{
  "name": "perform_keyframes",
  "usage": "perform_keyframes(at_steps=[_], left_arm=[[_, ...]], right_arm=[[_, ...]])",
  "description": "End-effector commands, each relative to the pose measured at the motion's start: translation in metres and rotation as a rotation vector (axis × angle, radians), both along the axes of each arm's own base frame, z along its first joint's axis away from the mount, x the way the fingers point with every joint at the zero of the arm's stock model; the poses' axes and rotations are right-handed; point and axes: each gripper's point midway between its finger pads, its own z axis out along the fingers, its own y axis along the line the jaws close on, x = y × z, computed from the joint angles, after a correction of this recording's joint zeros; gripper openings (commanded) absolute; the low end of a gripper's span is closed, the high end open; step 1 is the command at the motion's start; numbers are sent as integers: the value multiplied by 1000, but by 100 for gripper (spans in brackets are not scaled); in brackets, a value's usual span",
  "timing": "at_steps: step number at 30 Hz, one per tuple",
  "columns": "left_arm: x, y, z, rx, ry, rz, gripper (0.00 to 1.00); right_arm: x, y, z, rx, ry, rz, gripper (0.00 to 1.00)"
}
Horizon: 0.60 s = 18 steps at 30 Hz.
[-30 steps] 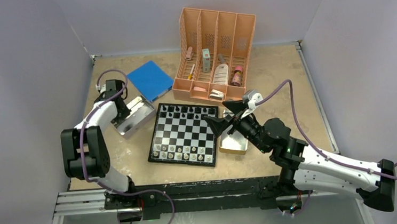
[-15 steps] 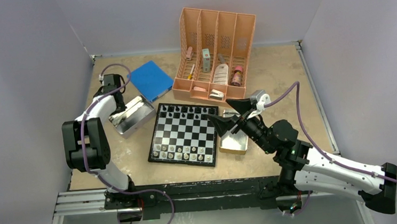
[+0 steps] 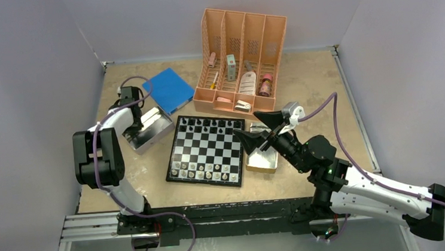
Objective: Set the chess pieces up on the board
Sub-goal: Pick up the chess piece from the storage box.
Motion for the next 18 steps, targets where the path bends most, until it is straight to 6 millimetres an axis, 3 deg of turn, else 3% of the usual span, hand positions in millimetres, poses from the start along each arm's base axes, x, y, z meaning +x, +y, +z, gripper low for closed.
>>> perform_keyframes(at_steps=[1, 18], left_arm=[[-1, 4, -8, 40, 36, 2, 24], [-4, 14, -22, 129, 107, 2, 24]], right_arm=[[-4, -5, 20, 61, -48, 4, 99], [-6, -6, 18, 62, -51, 13, 99]])
